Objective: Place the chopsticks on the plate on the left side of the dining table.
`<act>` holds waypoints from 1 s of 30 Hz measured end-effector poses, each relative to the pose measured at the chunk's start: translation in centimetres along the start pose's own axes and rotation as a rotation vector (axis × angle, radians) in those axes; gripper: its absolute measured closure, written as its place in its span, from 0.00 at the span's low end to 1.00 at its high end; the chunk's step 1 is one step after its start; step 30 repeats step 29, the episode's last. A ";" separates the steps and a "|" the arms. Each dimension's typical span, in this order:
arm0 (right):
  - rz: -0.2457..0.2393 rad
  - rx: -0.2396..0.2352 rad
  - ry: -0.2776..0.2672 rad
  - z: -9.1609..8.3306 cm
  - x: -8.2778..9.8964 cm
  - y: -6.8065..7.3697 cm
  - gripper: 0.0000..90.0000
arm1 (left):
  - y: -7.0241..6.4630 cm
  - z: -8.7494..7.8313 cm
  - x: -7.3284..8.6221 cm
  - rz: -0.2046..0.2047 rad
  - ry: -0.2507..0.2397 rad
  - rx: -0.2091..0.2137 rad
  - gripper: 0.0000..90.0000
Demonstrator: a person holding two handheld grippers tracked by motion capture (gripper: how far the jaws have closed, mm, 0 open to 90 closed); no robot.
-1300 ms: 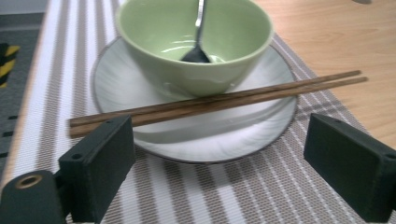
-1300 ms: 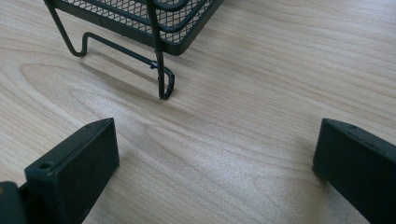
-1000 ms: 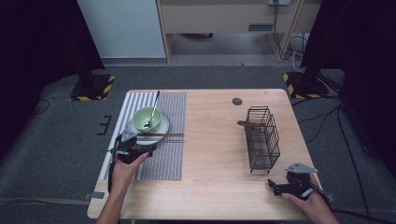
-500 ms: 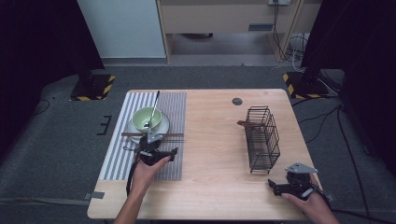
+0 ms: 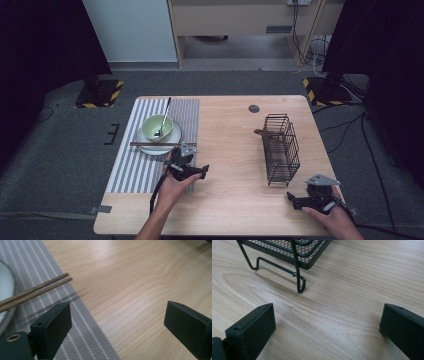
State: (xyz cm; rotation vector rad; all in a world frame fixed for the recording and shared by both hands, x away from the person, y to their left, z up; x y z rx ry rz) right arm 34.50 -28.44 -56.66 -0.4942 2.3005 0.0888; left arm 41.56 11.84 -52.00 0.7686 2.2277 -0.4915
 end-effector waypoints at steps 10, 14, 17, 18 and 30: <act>0.000 -0.001 0.001 0.0 0.0 0.0 0.00 | -3.5 2.5 -0.6 0.035 0.020 0.065 0.08; -0.001 -0.001 0.000 0.0 0.0 0.0 0.00 | -5.0 4.0 -0.7 0.051 0.033 0.092 0.08; -0.001 -0.001 0.000 0.0 0.0 0.0 0.00 | -5.8 5.2 -0.5 0.065 0.048 0.095 0.08; 0.000 -0.001 0.000 0.0 0.0 0.0 0.00 | -5.9 5.5 -0.4 0.066 0.050 0.098 0.08; 0.000 -0.001 0.000 0.0 0.0 0.0 0.00 | -6.1 7.5 0.2 0.095 0.044 0.062 0.08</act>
Point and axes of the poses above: each handheld gripper's, and its own axes: z roughly forward along the jaws, x roughly out of its underside, y roughly to its left, the point moved 4 cm from there along z, roughly forward along the jaws, and after that the axes turned 7 degrees about x, right-handed, at the moved point
